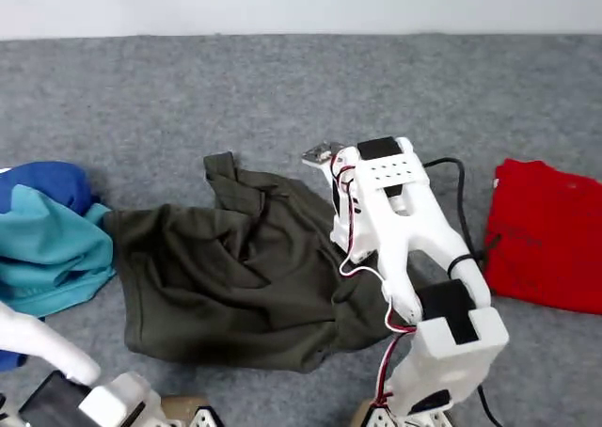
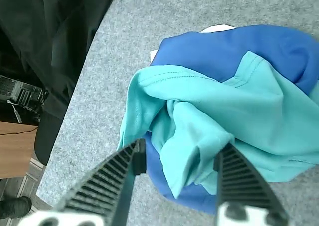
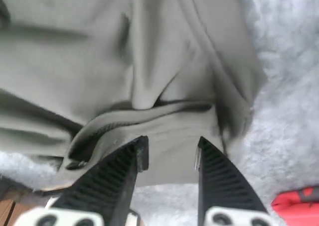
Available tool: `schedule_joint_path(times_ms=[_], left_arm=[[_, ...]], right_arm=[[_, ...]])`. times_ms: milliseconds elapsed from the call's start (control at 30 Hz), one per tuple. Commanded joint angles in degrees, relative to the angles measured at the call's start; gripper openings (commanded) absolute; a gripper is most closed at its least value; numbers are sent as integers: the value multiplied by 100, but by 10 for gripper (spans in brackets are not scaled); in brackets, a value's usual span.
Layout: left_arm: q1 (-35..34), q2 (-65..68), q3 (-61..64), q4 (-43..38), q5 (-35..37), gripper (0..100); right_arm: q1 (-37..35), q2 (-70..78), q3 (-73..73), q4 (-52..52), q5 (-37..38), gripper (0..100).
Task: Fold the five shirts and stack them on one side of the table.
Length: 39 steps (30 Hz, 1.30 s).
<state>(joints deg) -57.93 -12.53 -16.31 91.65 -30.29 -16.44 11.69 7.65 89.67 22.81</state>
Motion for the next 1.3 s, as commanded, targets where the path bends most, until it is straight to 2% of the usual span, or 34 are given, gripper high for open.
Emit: schedule_joint_path(times_ms=[0, 400, 900, 967, 1100, 1267], left_arm=[[18, -273, -259, -18, -44, 228], [18, -273, -259, -18, -53, 228], [229, -273, -277, -9, -53, 228], [273, -273, -268, -9, -53, 228], [281, -273, -259, -18, -53, 228], [281, -273, -259, -18, -53, 228]], right_arm=[[40, 66, -299, -268, 70, 155], [470, 400, -299, -435, 79, 155], [444, 760, -229, -655, 79, 154], [444, 919, -229, -637, 79, 125], [444, 1051, -229, -637, 79, 3], [444, 822, -273, -514, 79, 8]])
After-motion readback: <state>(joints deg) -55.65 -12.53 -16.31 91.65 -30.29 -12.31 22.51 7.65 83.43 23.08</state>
